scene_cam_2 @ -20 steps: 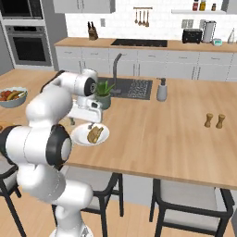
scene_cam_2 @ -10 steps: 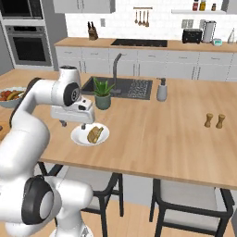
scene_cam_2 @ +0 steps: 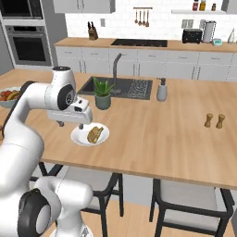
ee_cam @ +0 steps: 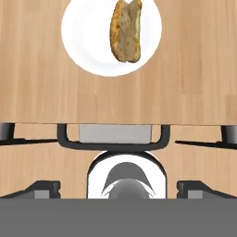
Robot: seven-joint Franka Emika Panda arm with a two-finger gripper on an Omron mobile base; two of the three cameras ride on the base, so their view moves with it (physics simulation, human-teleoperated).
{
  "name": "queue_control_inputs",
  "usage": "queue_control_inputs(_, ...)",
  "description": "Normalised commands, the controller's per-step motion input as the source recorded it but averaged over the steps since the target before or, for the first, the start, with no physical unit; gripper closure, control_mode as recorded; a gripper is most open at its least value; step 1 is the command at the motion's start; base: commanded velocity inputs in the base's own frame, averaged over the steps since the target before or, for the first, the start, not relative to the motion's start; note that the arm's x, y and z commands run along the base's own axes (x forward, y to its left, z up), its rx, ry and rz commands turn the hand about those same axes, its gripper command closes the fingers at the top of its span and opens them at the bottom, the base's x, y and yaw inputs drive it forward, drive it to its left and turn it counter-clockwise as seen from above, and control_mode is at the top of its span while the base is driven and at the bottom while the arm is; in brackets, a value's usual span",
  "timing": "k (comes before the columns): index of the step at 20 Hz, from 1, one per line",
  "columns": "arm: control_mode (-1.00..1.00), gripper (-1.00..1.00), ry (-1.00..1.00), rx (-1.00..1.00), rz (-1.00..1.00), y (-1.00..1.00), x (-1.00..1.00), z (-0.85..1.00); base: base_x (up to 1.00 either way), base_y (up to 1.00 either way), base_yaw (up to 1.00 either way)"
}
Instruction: Place one bun and one sausage from the bowl on each plate.
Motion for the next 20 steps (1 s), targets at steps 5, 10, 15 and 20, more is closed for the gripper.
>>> queue_control_inputs(5, 1.0, -1.0, 0.0, 0.0, 0.0, 0.0, -0.06, 0.0, -0.27, 0.03, 0.0)
queue_control_inputs(10, 1.0, -1.0, 0.0, 0.0, 0.0, 0.0, 0.0, 0.0, -0.36, 0.22, -0.01)
queue_control_inputs(15, 1.0, -1.0, 0.0, 0.0, 0.0, 0.0, 0.0, 0.0, -0.02, 0.97, -0.11)
queue_control_inputs(20, 1.0, -1.0, 0.0, 0.0, 0.0, 0.0, 0.0, 0.0, 0.0, 1.0, -0.1)
